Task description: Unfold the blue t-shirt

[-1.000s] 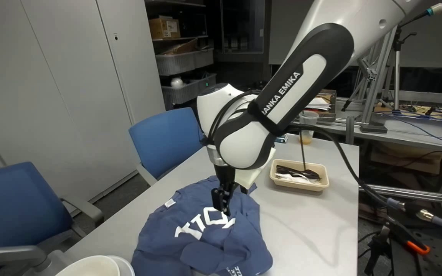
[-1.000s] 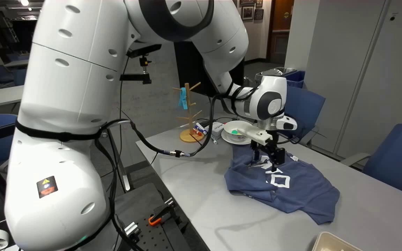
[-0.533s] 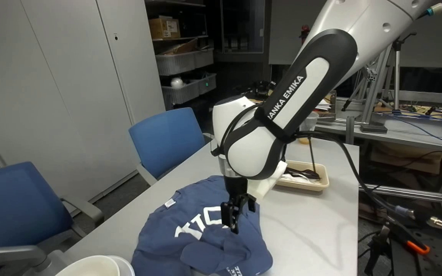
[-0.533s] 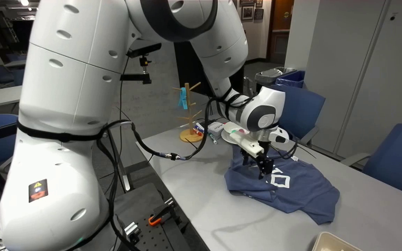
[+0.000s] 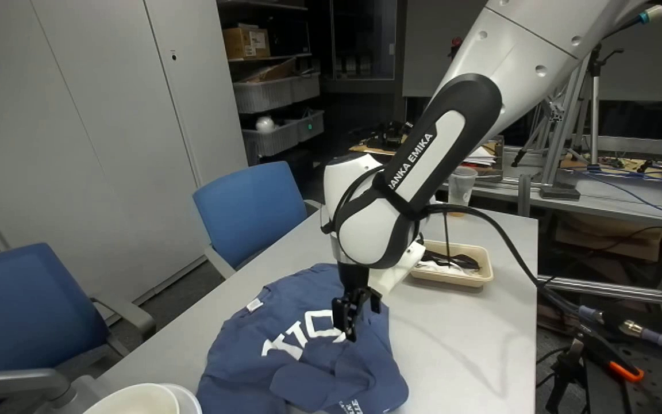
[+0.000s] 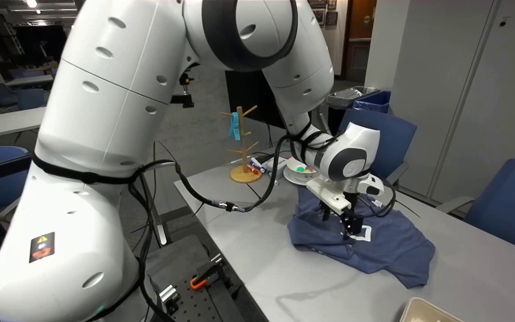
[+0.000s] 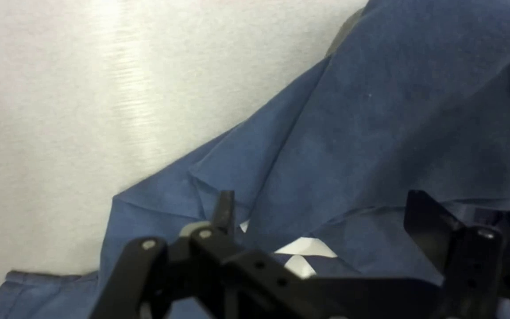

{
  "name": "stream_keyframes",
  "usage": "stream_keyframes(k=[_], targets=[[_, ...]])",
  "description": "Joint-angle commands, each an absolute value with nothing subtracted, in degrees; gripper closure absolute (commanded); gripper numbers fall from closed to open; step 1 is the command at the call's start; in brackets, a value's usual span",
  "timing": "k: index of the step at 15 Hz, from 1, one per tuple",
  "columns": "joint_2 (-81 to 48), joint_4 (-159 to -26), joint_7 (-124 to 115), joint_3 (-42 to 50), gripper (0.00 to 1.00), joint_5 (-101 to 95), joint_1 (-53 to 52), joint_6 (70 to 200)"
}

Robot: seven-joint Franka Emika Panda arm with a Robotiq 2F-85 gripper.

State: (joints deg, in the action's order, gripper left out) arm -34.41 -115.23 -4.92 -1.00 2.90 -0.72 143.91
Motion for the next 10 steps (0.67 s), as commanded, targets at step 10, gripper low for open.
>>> stream_keyframes(k=[10], targets=[[-42.6, -106.1, -1.8, -1.7, 0.36, 4.2, 2.0, 143.4]])
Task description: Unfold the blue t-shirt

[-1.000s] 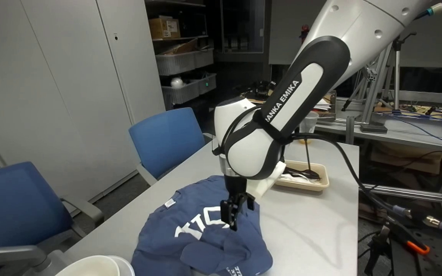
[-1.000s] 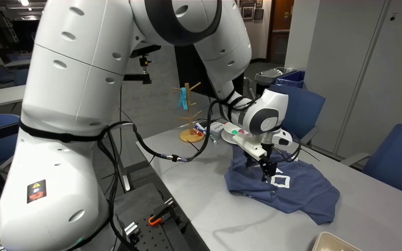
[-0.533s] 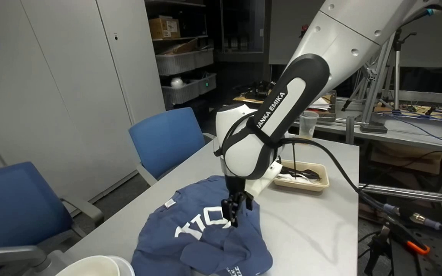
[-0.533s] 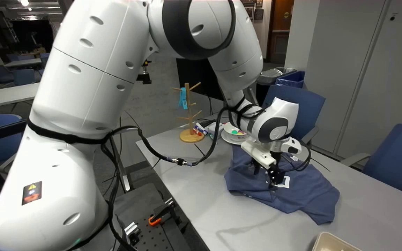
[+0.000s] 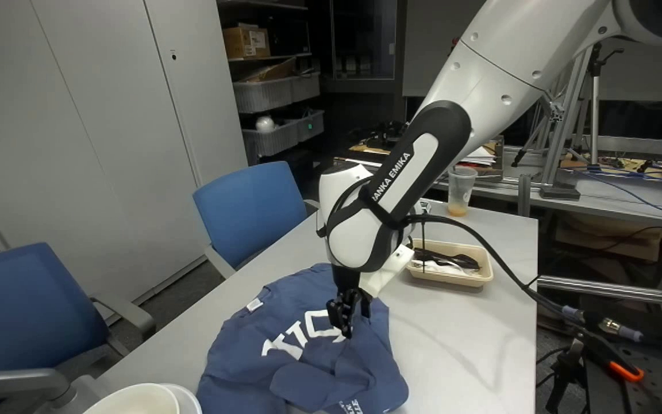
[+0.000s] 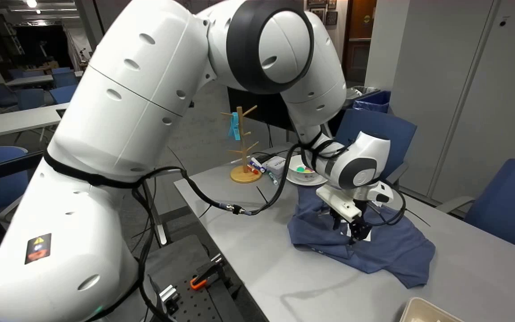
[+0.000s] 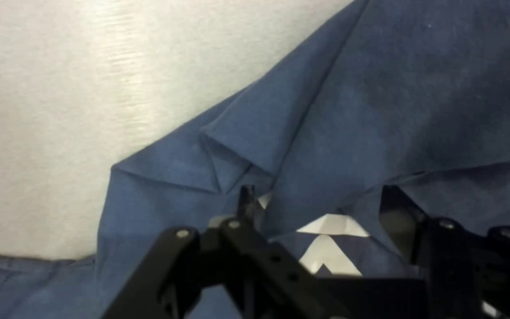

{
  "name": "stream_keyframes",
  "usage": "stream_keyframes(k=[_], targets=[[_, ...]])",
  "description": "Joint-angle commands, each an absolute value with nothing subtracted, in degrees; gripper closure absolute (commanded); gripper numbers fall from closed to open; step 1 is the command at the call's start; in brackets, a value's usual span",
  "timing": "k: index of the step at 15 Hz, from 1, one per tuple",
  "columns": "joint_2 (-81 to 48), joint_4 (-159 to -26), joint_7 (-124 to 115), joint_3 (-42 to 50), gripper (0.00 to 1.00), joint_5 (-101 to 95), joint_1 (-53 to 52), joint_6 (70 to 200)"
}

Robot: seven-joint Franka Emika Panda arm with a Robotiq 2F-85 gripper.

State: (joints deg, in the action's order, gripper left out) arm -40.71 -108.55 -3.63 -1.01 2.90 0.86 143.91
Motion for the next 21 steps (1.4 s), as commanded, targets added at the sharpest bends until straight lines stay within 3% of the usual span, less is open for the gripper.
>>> stream_keyframes(k=[1, 8, 14, 21], targets=[[-42.8, -105.8, -1.9, -1.7, 0.49, 4.2, 2.1, 143.4], [-42.4, -105.5, -2.6, -1.4, 0.99, 3.7, 1.6, 143.5], [-33.8, -112.2, -2.5, -1.1, 0.99, 1.9, -0.2, 141.5], [-15.0, -126.0, 6.8, -6.2, 0.99, -0.4, -2.9, 127.1]])
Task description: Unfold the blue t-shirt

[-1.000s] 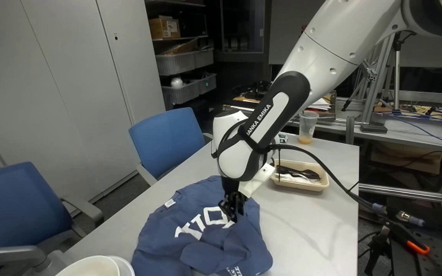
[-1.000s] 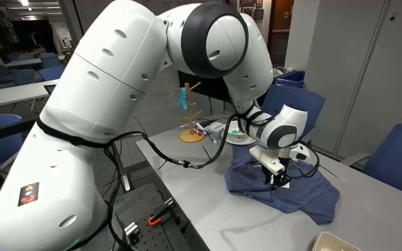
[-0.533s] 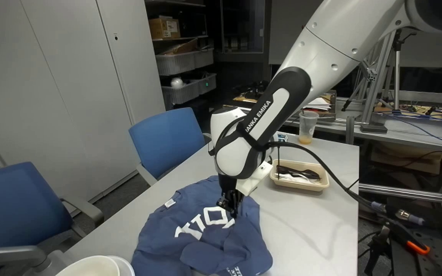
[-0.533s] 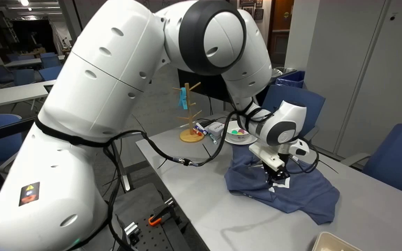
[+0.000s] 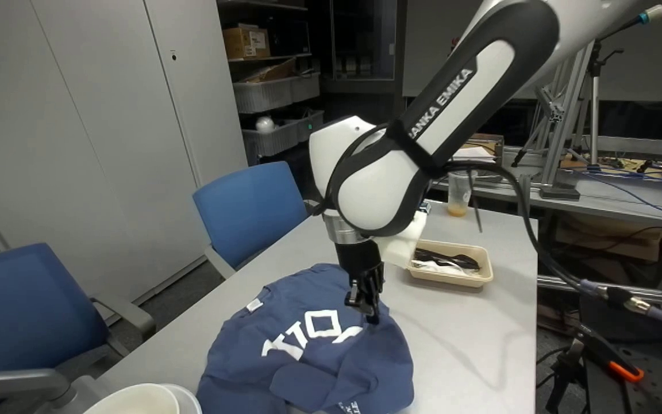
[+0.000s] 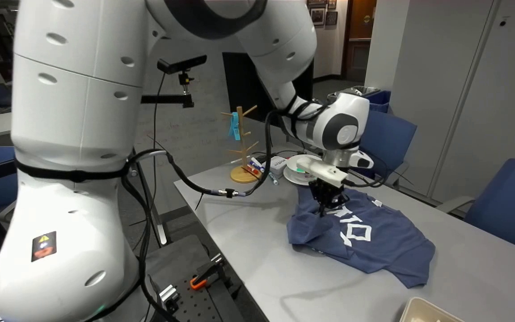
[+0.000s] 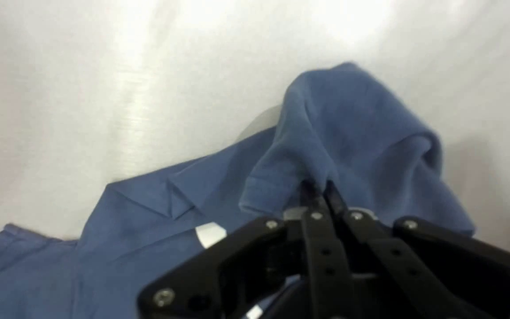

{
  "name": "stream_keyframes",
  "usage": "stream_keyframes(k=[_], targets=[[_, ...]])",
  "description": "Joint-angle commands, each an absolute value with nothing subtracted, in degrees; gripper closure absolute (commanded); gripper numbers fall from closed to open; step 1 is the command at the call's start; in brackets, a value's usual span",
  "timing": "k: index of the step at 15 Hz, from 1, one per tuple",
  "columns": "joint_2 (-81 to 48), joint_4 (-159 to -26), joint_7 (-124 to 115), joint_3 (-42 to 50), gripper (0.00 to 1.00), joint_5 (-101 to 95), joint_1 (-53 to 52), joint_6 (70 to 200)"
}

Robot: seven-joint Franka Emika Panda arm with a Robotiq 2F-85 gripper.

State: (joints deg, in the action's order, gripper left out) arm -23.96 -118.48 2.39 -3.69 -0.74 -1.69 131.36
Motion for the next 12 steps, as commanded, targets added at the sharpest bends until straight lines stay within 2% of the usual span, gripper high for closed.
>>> stream_keyframes(k=[1, 6, 12], targets=[[-13.2, -127.3, 8.6, -7.5, 0.99, 0.4, -3.2, 125.5], [-9.1, -130.9, 16.9, -14.8, 0.99, 9.3, -7.0, 119.7], [-9.9, -129.9, 26.8, -19.8, 0.99, 18.1, -10.8, 116.4]])
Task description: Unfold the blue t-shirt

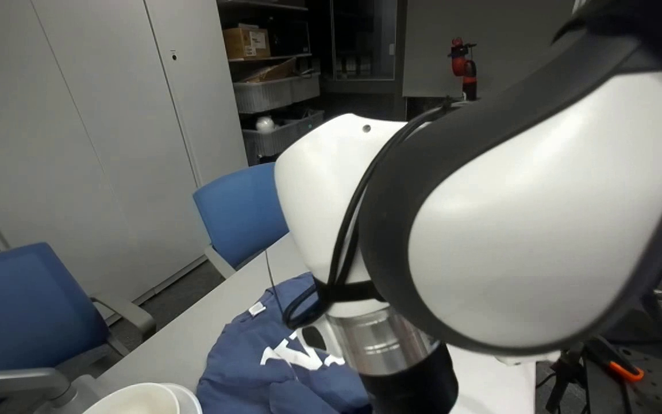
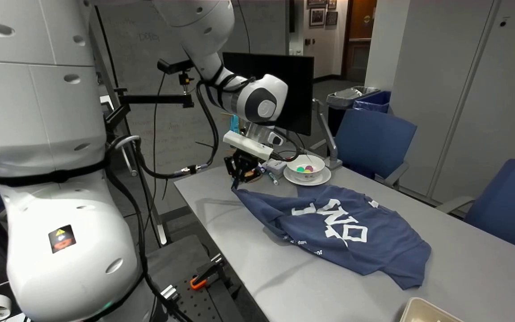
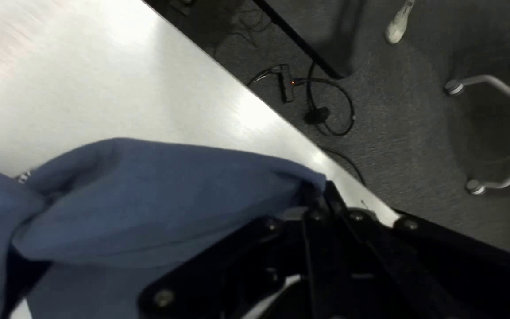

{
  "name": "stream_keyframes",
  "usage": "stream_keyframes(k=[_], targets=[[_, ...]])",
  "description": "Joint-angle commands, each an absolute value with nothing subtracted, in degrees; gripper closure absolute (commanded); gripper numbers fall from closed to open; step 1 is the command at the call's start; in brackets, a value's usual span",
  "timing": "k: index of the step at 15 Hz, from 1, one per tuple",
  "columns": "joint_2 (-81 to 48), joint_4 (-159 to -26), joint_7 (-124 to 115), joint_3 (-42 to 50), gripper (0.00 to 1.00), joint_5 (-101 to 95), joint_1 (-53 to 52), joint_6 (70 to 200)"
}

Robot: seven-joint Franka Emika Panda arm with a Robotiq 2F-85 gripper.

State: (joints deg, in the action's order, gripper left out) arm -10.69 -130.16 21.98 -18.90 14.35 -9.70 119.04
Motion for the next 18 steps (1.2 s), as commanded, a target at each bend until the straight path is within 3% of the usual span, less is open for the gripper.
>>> stream_keyframes(k=[1, 2, 3, 8, 12, 13, 18], targets=[[-10.2, -129.6, 27.5, -20.0, 0.99, 18.4, -11.2, 115.8], [-10.4, -129.3, 27.8, -20.1, 0.82, 18.3, -11.5, 115.0], [-10.5, -129.2, 27.7, -20.0, 0.71, 17.7, -11.8, 114.5], [-10.9, -128.7, 27.1, -19.2, 0.33, 16.6, -11.9, 114.1], [-11.8, -128.8, 25.1, -17.3, 0.05, 14.1, -11.7, 122.5], [-12.9, -128.6, 24.7, -16.7, 0.01, 13.1, -11.7, 125.4], [-20.3, -127.8, 23.6, -14.1, 0.00, 6.1, -11.5, 138.8]])
